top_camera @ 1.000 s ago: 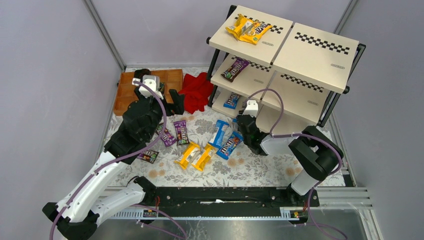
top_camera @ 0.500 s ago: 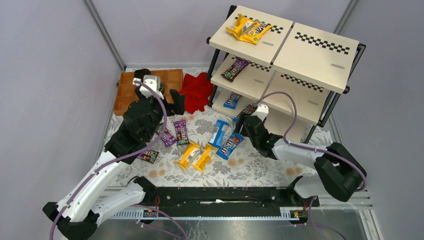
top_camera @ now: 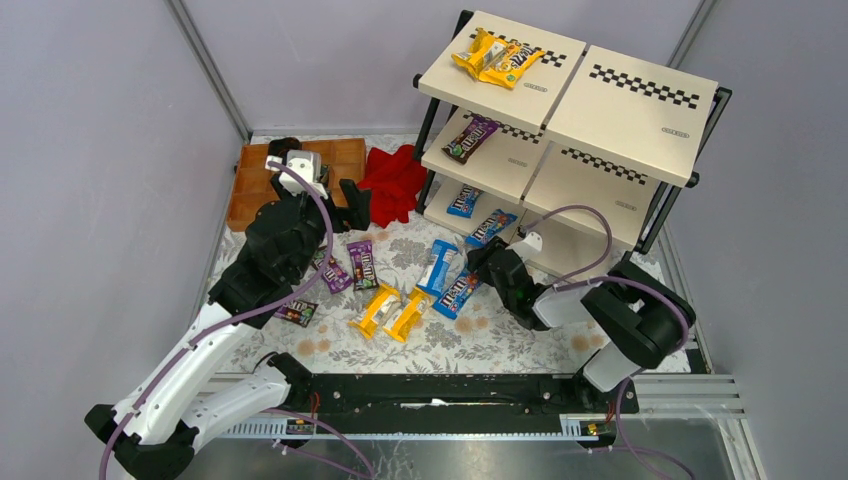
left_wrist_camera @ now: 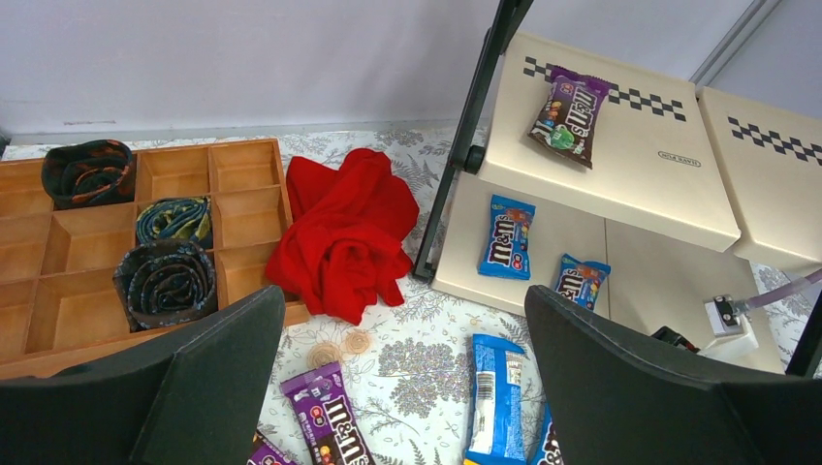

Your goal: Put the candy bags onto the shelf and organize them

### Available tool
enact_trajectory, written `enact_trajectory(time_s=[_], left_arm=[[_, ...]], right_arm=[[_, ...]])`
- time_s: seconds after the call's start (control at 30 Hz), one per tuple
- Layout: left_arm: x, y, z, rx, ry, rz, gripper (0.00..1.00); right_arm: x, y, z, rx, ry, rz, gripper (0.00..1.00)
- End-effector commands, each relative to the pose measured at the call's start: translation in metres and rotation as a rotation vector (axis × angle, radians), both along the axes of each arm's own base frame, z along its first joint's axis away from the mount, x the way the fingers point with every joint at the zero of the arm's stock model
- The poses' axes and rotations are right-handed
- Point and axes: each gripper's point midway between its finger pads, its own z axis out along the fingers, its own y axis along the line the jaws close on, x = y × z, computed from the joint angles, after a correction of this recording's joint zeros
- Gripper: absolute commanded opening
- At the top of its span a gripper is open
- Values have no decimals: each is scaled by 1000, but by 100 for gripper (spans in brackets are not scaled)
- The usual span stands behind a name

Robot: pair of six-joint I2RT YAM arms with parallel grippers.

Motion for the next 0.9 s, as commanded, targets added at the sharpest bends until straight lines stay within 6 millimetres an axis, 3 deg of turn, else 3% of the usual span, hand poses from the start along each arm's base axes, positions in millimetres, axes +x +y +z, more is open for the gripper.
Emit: enact_trajectory(time_s=[0.0,0.3,0.5,0.63,0.87], left_arm=[[-1,0,14,-49,-46,-8,99],[-3,-2,15,-56,-46,-20,99],[-2,-2,13,-54,-44,-17,99],[-1,-2,12,-50,-41,-15,99],[-1,-4,11,-50,-38,-20,99]], right_arm=[[28,-3,26,109,-130,-131,54],[38,-19,23,-13,-188,-178,49],[49,-20,25,-85,-229,-177,37],[56,-20,26,-135,-243,-157,23],[60,-9,35,-242,-300,-42,7]])
